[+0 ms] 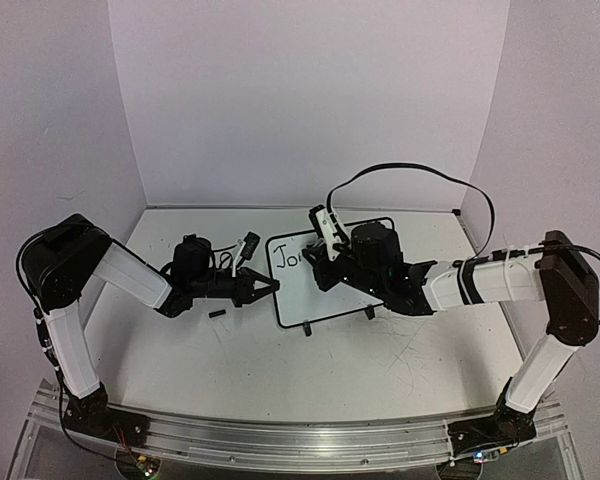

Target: Write a sentence on the whiteboard

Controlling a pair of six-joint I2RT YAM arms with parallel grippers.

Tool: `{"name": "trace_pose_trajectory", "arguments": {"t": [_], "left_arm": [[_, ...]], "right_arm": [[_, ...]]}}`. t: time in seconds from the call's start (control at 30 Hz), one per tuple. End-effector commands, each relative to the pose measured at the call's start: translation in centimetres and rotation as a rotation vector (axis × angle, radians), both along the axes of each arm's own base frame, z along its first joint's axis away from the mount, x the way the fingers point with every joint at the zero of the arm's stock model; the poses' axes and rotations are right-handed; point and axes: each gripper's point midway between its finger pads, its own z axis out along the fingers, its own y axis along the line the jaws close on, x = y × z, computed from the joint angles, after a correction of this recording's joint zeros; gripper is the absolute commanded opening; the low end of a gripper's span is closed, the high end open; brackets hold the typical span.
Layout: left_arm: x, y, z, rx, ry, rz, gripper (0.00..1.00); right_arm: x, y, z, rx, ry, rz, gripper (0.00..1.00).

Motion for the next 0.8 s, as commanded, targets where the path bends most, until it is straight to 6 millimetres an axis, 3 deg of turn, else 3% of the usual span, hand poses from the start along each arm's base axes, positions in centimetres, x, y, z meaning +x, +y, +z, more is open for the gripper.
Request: {"name": "trace_pose_trajectory", "arguments": {"t": [0.0, 0.33, 0.77], "left_arm": [[0.3, 0.2, -0.1, 0.036, -0.044, 0.01, 0.0], [0.3, 0.2, -0.2, 0.037, -0.043, 0.009, 0.0], [0.3, 0.2, 0.0, 0.036, -0.045, 0.011, 0.0]], "right_arm": [[0.6, -0.5, 0.8, 0.016, -0.021, -0.046, 0.0], [0.8, -0.8, 1.0, 0.006, -0.027, -0.064, 0.0], [2.0, -1.2, 3.7, 0.025, -0.096, -0.11, 0.0]]}}
